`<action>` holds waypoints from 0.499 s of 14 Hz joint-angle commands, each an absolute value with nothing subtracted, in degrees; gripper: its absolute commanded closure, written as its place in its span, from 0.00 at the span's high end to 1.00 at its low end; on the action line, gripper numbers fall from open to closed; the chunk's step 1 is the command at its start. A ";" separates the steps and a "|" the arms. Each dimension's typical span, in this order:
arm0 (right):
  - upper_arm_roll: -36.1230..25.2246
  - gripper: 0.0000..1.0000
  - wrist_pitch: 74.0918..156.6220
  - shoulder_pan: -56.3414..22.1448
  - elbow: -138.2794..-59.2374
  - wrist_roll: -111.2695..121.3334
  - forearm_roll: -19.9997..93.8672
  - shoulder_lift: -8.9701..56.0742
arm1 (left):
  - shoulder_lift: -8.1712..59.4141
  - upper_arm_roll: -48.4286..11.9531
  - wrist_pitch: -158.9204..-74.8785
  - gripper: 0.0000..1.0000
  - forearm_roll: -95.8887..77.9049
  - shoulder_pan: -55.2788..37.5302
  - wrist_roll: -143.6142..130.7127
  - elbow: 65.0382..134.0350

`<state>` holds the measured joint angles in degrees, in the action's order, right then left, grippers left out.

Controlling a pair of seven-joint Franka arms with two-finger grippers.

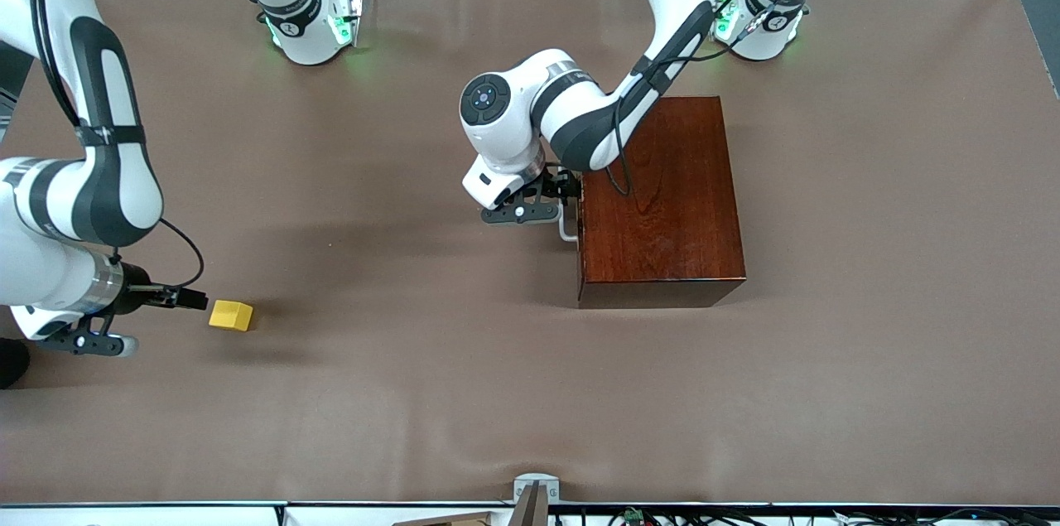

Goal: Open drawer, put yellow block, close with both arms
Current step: 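Hook the drawer handle with the left gripper while the right gripper reaches the cube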

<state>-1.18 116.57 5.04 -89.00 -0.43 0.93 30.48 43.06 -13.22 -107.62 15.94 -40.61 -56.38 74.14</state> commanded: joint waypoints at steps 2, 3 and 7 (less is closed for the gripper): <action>-0.44 1.00 119.70 6.33 -90.18 -0.09 0.44 31.72 | 44.12 -13.89 -110.91 1.00 16.35 -41.22 -59.14 72.69; -0.44 1.00 121.62 6.24 -90.18 -0.09 0.35 32.95 | 44.12 -13.97 -112.40 1.00 15.65 -41.31 -59.76 72.60; -0.26 1.00 130.23 5.71 -91.84 -0.09 0.53 38.05 | 44.21 -13.89 -116.19 1.00 14.24 -42.10 -60.38 72.60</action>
<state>-1.03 127.10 5.20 -91.24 -0.36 0.92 36.23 43.20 -13.95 -114.42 15.26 -41.23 -59.12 74.13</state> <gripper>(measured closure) 0.000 0.000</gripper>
